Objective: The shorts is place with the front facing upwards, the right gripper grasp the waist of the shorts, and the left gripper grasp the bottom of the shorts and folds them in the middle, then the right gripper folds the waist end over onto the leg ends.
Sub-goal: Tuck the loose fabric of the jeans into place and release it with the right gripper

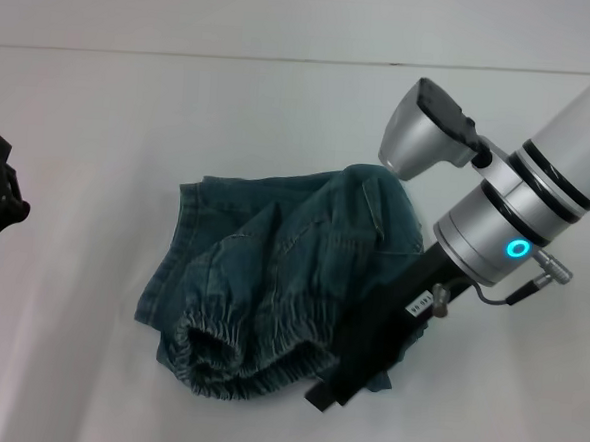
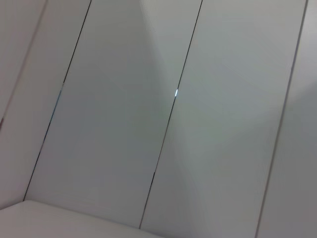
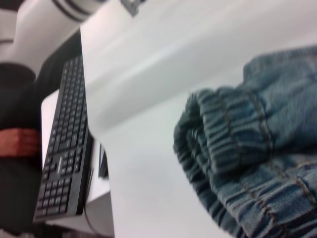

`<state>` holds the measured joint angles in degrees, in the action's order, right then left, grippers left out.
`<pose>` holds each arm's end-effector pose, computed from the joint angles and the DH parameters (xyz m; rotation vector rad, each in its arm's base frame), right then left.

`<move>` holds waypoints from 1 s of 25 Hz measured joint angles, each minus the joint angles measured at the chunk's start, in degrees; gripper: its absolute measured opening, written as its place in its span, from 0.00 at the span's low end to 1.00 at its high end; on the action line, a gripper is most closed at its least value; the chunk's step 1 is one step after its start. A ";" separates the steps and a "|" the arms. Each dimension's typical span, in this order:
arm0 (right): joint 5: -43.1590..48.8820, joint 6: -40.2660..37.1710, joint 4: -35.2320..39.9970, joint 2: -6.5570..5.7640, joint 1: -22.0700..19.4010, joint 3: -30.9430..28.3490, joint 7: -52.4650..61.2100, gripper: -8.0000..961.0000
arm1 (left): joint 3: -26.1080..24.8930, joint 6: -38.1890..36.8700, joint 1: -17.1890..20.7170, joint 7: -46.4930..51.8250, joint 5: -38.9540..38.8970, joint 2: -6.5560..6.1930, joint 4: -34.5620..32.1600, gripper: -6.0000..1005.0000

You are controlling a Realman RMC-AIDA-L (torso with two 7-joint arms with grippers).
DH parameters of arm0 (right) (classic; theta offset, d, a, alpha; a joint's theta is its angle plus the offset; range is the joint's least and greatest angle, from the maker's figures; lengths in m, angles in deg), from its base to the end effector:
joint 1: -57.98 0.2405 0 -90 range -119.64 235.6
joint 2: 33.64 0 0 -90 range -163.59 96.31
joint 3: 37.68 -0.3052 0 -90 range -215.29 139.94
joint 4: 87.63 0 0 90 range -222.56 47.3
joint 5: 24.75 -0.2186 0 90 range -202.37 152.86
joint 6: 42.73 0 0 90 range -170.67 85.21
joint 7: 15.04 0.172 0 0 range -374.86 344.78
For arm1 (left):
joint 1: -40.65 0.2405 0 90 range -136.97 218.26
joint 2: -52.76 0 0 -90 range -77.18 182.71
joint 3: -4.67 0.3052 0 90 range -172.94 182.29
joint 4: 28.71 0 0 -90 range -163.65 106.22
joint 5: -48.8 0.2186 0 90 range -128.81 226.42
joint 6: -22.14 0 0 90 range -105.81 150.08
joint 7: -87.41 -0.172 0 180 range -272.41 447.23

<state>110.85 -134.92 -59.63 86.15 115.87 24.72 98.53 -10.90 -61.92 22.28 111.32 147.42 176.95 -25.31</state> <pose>0.1840 0.3832 -0.1288 2.7701 -0.7253 0.2654 -0.3728 0.3067 -0.0568 -1.4534 -0.7057 -0.9917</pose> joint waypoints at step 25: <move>-10.44 10.84 -0.04 0.47 0.86 1.24 -7.96 0.92 | -10.81 -10.21 2.20 9.13 -0.01 -0.30 -4.54 0.01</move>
<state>100.41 -124.07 -59.67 86.63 116.73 25.96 90.58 -21.71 -72.12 24.48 120.45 147.41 176.65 -29.85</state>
